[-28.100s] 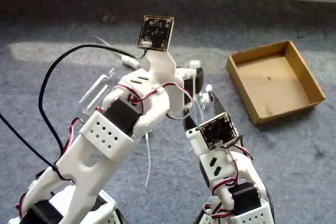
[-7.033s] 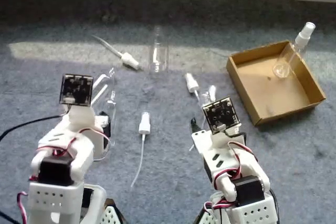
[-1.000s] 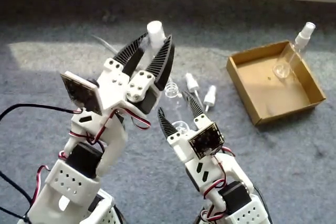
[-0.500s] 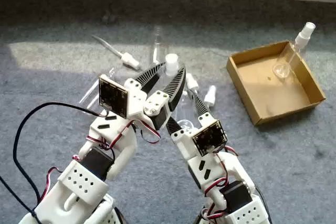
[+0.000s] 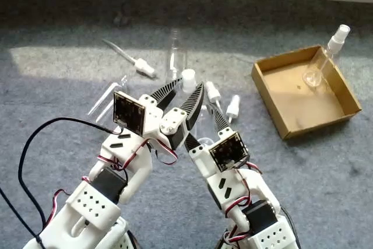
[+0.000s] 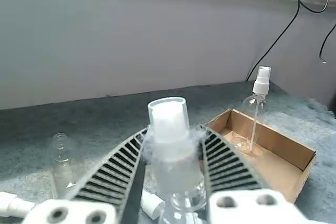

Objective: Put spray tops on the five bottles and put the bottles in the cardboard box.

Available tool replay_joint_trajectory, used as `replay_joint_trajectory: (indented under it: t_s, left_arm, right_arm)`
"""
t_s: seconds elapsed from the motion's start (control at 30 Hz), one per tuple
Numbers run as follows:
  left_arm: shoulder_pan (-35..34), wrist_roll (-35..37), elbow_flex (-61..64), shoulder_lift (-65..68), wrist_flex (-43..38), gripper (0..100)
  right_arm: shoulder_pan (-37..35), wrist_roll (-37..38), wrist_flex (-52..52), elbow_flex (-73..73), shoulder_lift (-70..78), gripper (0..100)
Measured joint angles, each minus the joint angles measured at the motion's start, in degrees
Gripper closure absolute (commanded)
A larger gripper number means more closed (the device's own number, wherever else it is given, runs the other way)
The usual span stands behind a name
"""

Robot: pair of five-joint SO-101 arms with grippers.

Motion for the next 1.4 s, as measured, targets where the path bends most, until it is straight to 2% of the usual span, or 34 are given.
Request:
replay_joint_trajectory:
  t_s: [0.3,0.67,0.97,1.2,1.4]
  left_arm:
    - [2.55,-0.18,6.42,-8.44,-0.18,99]
    - [2.55,-0.26,8.88,-9.67,-0.26,99]
    - [2.64,-0.18,-3.16,-8.79,19.25,99]
    - [2.73,-0.09,-5.1,-7.38,20.66,99]
    - [2.99,0.09,-12.92,4.13,21.27,99]
  right_arm:
    - [0.53,0.18,0.0,0.0,0.0,88.9]
    - [0.53,0.18,0.09,0.09,0.09,88.9]
    - [0.53,0.18,0.09,0.09,0.0,88.9]
    - [0.53,0.18,0.09,0.09,0.0,88.9]
    - [0.97,0.0,0.0,1.05,0.0,88.9]
